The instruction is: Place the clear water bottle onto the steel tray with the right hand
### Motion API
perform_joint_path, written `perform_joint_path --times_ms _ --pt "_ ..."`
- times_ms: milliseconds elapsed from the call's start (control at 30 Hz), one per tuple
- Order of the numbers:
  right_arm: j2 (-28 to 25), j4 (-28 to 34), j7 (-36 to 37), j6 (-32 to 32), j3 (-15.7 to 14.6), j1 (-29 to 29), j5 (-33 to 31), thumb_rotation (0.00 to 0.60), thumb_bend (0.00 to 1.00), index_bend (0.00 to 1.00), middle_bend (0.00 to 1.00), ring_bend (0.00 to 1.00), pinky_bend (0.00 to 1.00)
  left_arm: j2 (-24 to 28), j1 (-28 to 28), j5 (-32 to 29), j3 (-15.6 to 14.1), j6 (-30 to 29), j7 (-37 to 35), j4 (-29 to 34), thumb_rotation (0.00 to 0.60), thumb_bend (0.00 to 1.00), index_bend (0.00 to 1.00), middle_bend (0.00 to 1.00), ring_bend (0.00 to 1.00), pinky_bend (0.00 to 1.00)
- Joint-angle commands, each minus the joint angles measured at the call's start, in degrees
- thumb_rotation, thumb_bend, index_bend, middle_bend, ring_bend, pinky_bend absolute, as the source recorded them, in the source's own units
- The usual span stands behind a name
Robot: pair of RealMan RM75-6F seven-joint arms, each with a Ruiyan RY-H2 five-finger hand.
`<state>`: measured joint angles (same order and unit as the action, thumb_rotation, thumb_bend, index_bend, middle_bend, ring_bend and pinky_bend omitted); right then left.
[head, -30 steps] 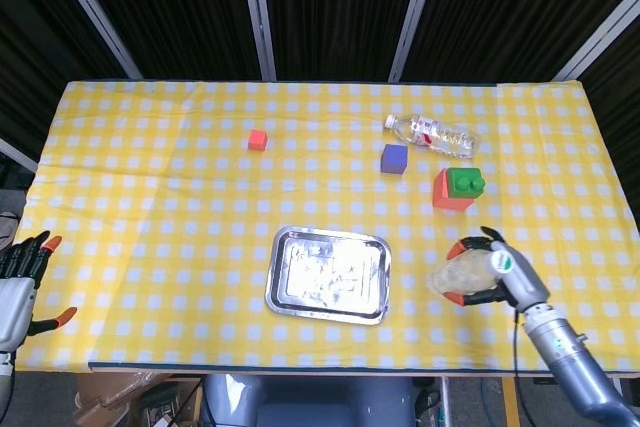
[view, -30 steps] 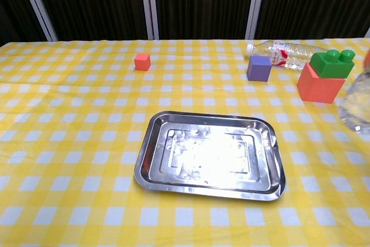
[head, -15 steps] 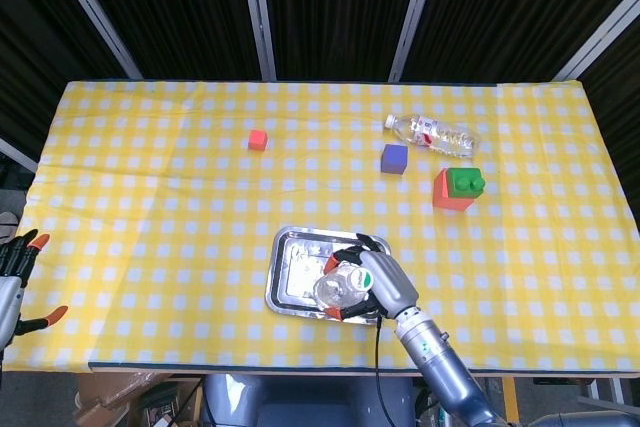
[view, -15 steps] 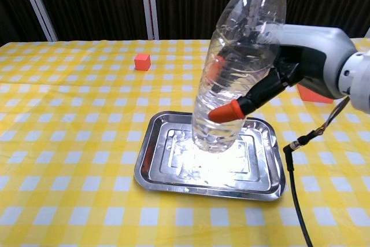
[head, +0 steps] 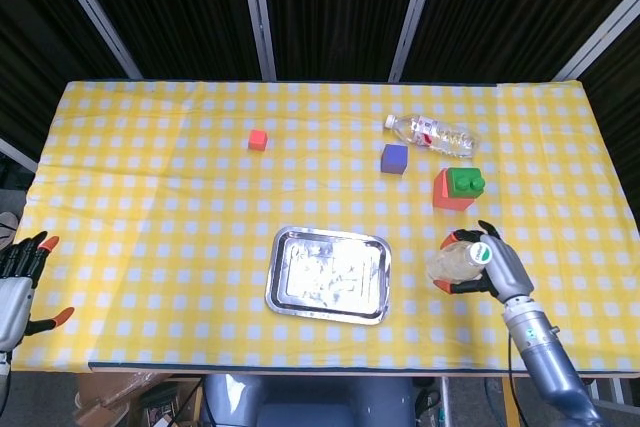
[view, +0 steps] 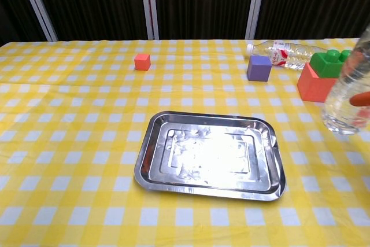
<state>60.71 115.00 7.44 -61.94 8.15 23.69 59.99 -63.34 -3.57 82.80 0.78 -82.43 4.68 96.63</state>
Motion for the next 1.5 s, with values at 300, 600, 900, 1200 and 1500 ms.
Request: perform_joint_path --times_ms 300,600,900,1200,1500 --pt "5.0 0.3 1.79 2.55 -2.62 -0.98 9.97 0.6 0.49 0.77 0.59 0.28 0.0 -0.36 -0.09 -0.19 0.07 0.04 0.82 0.01 0.6 0.15 0.05 0.0 0.0 0.0" --pt "16.0 1.94 -8.01 0.64 -0.63 2.42 4.24 0.6 0.49 0.77 0.59 0.28 0.0 0.16 -0.03 0.06 0.05 -0.03 -0.6 0.01 0.6 0.15 0.05 0.0 0.0 0.0" --pt "27.45 -3.71 -14.95 -0.28 1.57 6.28 -2.73 0.6 0.49 0.77 0.59 0.28 0.0 0.65 0.03 0.64 -0.29 0.06 -1.82 -0.06 0.6 0.15 0.05 0.0 0.0 0.0" --pt "34.34 -8.82 -19.14 -5.3 3.59 7.18 -4.8 0.6 0.49 0.77 0.59 0.3 0.0 0.55 -0.16 0.95 -0.59 0.56 -1.8 -0.2 0.6 0.15 0.05 0.0 0.0 0.0" --pt "34.72 -9.03 -19.77 -5.48 2.9 6.65 -5.54 0.6 0.49 0.77 0.59 0.3 0.0 0.6 -0.1 0.58 -0.44 0.54 -2.01 -0.31 0.6 0.15 0.05 0.0 0.0 0.0"
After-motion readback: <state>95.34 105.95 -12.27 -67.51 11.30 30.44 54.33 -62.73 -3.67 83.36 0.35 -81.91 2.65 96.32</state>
